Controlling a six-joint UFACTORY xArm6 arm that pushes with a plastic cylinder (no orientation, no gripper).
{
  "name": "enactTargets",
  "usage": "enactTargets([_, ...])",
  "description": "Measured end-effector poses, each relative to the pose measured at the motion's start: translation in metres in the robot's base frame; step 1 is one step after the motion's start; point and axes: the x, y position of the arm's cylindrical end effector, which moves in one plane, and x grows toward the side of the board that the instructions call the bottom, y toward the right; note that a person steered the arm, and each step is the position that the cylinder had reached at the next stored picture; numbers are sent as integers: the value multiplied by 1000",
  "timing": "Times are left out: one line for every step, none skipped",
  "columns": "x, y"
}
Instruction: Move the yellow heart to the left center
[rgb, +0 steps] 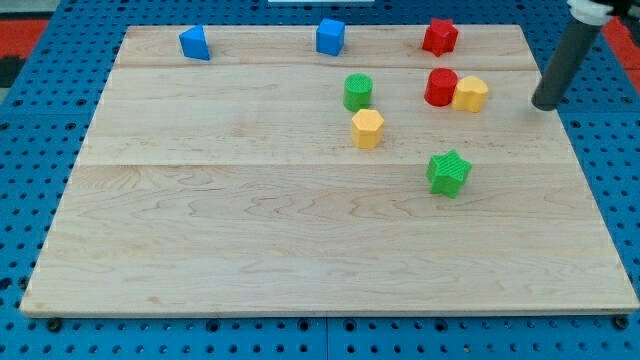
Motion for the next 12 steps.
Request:
enactTargets([-24,-48])
enactTargets([-16,-128])
enactTargets([10,-142])
enactTargets([-3,-125])
enactTargets([-9,-102])
enactTargets([12,-67])
enactTargets([37,-90])
enactTargets([36,-156])
enactTargets([7,-220])
enactTargets([6,-289])
enactTargets([27,-325])
enactTargets([37,-305])
